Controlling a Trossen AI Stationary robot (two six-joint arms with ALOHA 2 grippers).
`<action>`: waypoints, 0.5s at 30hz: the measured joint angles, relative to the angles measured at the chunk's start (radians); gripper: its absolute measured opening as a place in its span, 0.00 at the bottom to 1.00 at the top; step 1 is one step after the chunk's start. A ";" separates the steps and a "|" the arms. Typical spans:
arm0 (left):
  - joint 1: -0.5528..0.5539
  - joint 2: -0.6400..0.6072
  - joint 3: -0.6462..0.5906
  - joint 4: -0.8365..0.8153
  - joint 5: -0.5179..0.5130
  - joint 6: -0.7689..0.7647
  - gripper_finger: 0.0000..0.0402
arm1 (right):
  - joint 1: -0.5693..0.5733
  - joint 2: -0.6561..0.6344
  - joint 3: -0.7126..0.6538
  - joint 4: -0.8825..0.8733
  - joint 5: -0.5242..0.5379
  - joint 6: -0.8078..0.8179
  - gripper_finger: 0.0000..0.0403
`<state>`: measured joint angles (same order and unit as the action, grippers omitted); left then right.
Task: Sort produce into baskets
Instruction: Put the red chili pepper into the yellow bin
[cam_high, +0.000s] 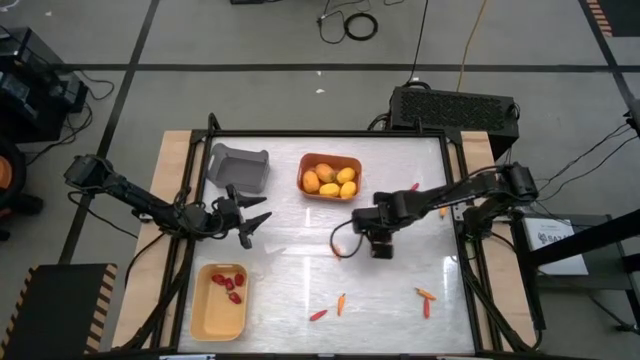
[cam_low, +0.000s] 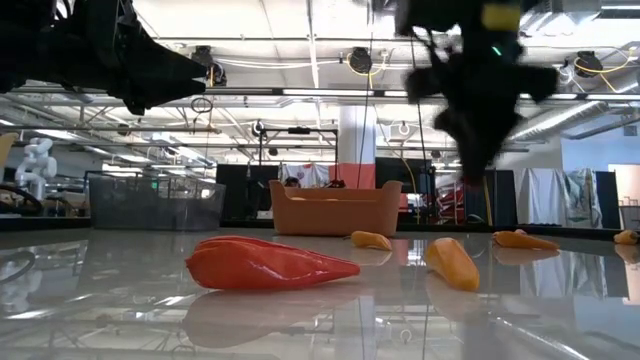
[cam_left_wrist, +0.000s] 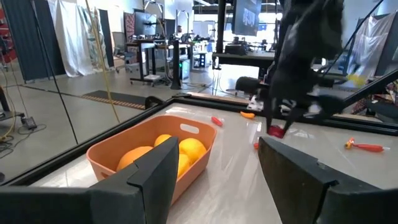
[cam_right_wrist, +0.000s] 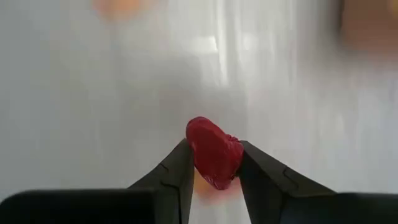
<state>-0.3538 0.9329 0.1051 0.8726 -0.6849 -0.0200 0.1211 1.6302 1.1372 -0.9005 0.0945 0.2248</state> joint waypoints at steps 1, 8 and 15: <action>0.000 0.000 0.000 0.000 0.000 0.000 0.57 | 0.009 0.000 0.012 0.061 -0.009 0.001 0.26; 0.000 0.000 0.000 0.000 0.000 -0.001 0.57 | 0.096 0.057 0.015 0.690 -0.020 -0.103 0.25; 0.000 0.000 0.000 0.000 0.000 0.000 0.57 | 0.179 0.287 0.014 1.299 -0.020 -0.220 0.25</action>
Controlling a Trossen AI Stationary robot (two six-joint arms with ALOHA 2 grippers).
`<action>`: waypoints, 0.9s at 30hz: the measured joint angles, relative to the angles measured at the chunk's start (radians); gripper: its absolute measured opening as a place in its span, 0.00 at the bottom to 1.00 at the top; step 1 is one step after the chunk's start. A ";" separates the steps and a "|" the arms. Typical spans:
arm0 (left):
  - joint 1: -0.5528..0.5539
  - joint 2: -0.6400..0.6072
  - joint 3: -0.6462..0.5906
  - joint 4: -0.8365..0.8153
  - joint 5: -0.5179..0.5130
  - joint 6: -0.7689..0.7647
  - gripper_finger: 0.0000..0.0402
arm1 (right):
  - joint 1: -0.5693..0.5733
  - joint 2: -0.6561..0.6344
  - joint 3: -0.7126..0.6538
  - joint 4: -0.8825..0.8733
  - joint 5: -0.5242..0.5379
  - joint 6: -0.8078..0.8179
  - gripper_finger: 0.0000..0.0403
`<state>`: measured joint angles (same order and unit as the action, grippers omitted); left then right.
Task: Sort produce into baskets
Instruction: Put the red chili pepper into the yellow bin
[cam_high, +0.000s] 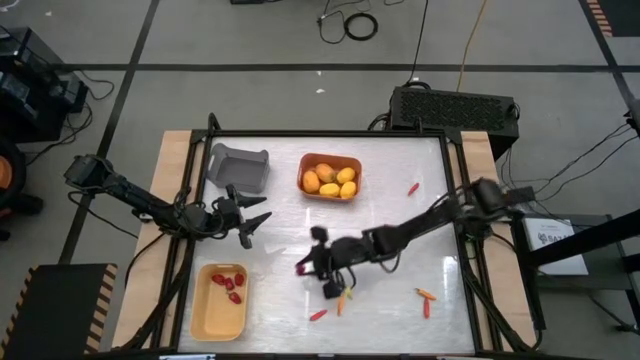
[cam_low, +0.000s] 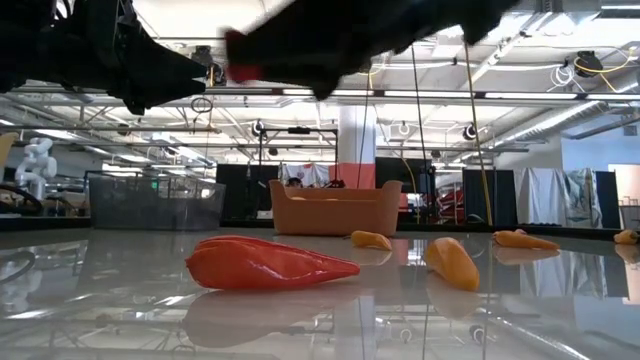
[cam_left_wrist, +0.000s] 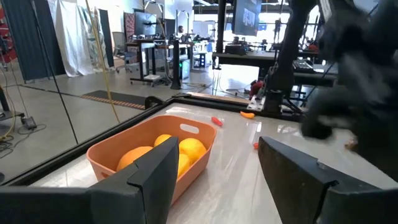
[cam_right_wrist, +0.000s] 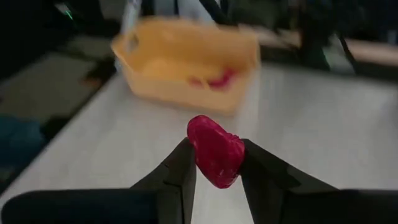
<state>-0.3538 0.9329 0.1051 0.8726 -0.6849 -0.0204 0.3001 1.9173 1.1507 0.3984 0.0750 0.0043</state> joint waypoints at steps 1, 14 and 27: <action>0.000 0.000 0.000 0.000 0.000 0.000 0.57 | 0.010 0.039 0.000 0.092 0.000 -0.019 0.25; 0.000 0.000 0.000 0.000 -0.001 0.000 0.57 | 0.035 0.559 0.552 0.430 0.002 -0.207 0.25; 0.000 0.000 0.000 -0.001 -0.001 0.002 0.57 | 0.007 0.862 1.096 0.220 0.001 -0.207 0.25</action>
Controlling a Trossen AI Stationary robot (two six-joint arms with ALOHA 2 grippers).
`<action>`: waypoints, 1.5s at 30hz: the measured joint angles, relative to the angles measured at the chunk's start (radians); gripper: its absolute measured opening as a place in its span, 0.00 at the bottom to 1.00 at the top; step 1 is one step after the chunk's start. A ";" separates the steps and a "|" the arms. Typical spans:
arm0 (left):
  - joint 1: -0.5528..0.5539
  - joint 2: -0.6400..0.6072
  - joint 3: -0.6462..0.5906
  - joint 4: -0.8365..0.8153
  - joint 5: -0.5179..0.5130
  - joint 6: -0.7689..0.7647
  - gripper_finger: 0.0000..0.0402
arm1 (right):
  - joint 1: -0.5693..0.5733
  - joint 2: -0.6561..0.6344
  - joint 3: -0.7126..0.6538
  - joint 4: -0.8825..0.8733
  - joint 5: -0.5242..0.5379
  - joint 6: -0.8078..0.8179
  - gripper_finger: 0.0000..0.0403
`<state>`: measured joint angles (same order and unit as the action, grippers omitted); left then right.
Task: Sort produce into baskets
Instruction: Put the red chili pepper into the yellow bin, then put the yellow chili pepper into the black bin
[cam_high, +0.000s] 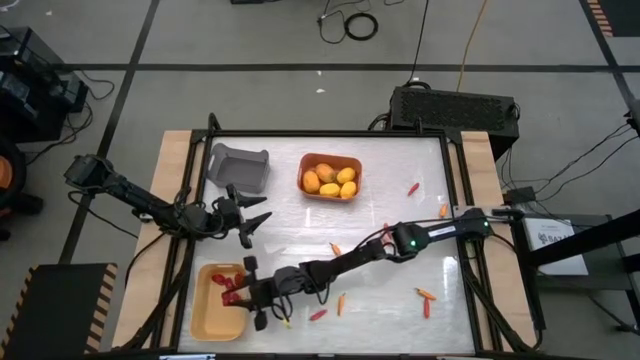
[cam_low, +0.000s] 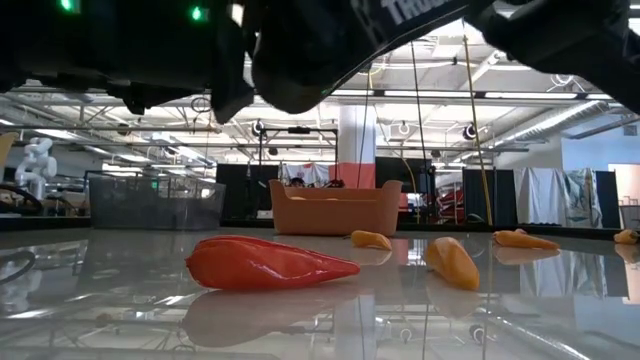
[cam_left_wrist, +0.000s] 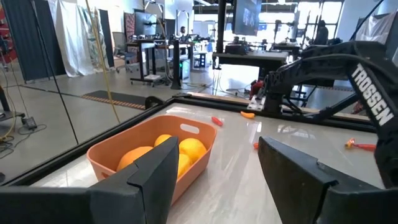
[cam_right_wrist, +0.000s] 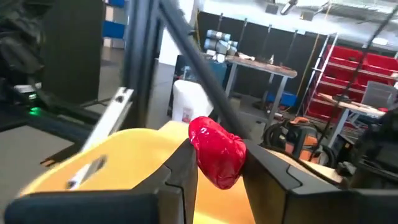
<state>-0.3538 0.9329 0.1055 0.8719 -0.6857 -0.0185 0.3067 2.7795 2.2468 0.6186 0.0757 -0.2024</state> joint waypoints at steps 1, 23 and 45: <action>0.000 0.000 0.000 0.000 0.000 0.000 0.57 | -0.007 0.003 0.003 -0.001 0.000 0.007 0.25; 0.000 0.000 0.000 0.000 0.000 0.006 0.57 | -0.057 0.004 0.002 -0.039 -0.026 0.138 0.52; 0.000 0.000 0.000 -0.002 0.000 0.009 0.57 | -0.007 -0.328 0.001 -1.218 -0.030 0.394 0.55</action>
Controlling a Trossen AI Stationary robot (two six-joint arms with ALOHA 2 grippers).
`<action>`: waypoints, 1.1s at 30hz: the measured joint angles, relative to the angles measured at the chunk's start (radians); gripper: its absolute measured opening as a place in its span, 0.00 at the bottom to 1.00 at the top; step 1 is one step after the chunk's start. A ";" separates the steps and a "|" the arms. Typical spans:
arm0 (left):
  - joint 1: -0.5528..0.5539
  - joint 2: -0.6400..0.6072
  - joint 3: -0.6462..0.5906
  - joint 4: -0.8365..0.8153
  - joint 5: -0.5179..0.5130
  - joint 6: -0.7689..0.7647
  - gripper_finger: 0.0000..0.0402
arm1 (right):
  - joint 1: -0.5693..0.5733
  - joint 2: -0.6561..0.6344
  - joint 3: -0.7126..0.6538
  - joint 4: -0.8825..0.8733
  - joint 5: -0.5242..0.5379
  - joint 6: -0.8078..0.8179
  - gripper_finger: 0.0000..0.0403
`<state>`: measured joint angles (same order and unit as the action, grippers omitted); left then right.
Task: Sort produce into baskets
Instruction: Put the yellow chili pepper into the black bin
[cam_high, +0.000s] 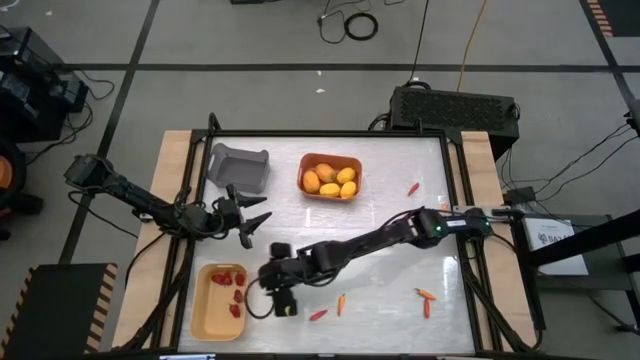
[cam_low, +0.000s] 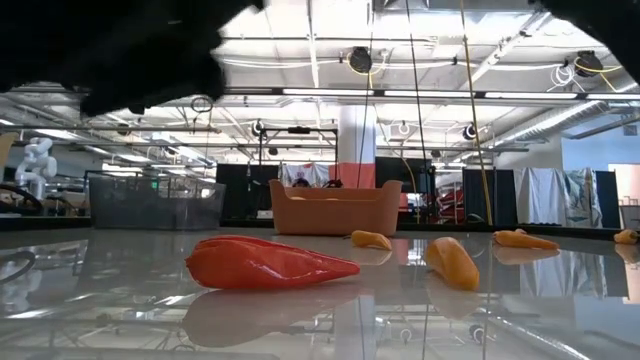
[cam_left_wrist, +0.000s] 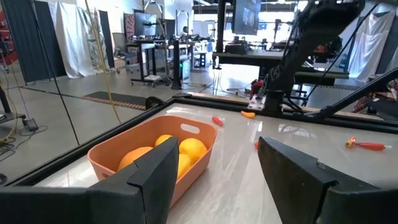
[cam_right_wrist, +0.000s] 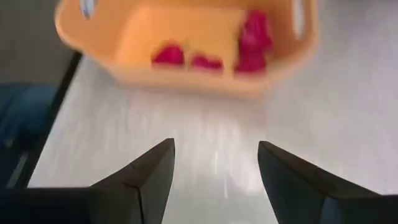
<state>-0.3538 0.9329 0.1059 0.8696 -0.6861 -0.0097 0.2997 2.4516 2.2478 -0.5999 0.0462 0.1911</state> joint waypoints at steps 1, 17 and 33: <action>0.000 0.000 0.000 0.000 0.000 0.000 0.57 | 0.002 -0.019 0.000 -0.064 0.000 0.027 0.55; 0.000 0.000 0.000 0.003 0.001 -0.013 0.57 | 0.162 -0.168 -0.002 -0.978 0.209 0.352 0.55; -0.030 0.275 0.359 -0.229 0.238 -0.143 0.57 | 0.561 -0.214 -0.031 -0.971 0.661 0.647 0.55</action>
<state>-0.3842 1.2074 0.4645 0.6408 -0.4477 -0.1527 0.8607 2.2372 2.2169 -1.5711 0.7074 0.8380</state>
